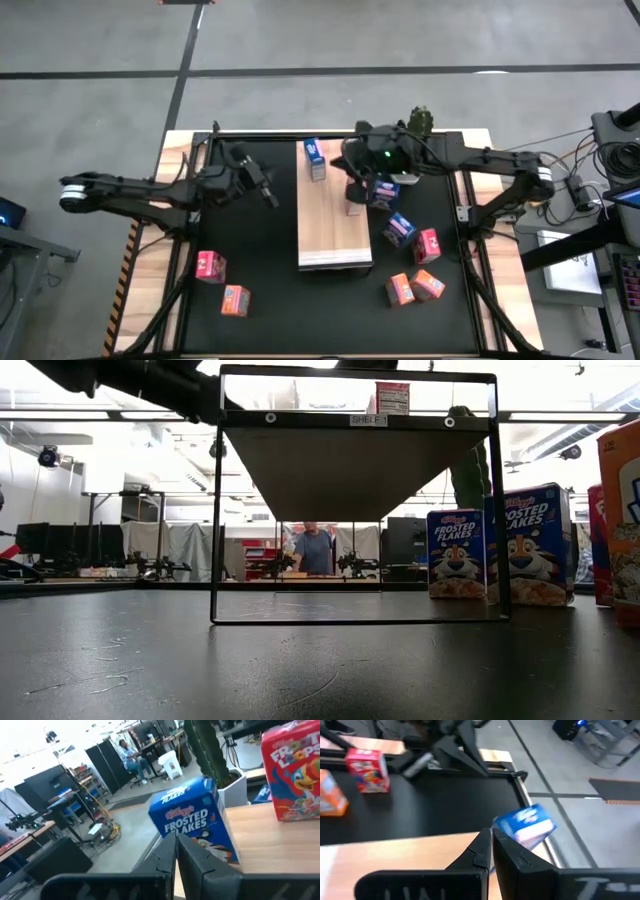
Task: Stack cereal on shelf
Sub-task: Put the top left blue cereal box on the shelf, then put the left red cereal box aligned with the other red cereal box on the shelf
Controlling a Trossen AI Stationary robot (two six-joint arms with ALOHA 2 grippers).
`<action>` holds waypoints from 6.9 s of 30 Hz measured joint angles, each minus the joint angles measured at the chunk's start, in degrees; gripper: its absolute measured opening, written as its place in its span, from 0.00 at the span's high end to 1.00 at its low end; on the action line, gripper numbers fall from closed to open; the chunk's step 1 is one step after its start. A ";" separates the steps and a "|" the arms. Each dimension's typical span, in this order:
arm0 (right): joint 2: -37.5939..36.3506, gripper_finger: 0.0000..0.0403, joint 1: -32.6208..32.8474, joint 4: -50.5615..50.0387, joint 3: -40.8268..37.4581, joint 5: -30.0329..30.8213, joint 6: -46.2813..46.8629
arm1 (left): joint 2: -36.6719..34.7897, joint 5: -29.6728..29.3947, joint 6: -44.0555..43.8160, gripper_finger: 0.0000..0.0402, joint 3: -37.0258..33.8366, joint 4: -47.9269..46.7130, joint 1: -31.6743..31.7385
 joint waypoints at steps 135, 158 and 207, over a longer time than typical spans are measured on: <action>18.73 0.98 -10.26 -32.85 27.57 10.54 -9.05 | -5.30 -1.55 1.20 1.00 -1.94 -2.35 0.05; 0.18 0.98 6.07 -24.38 9.32 7.63 -4.51 | -3.93 -6.56 -13.85 1.00 7.09 -15.69 -16.37; -32.37 0.98 12.21 14.88 -35.66 5.95 -13.54 | 15.53 28.61 -154.06 0.31 29.85 -104.61 -55.77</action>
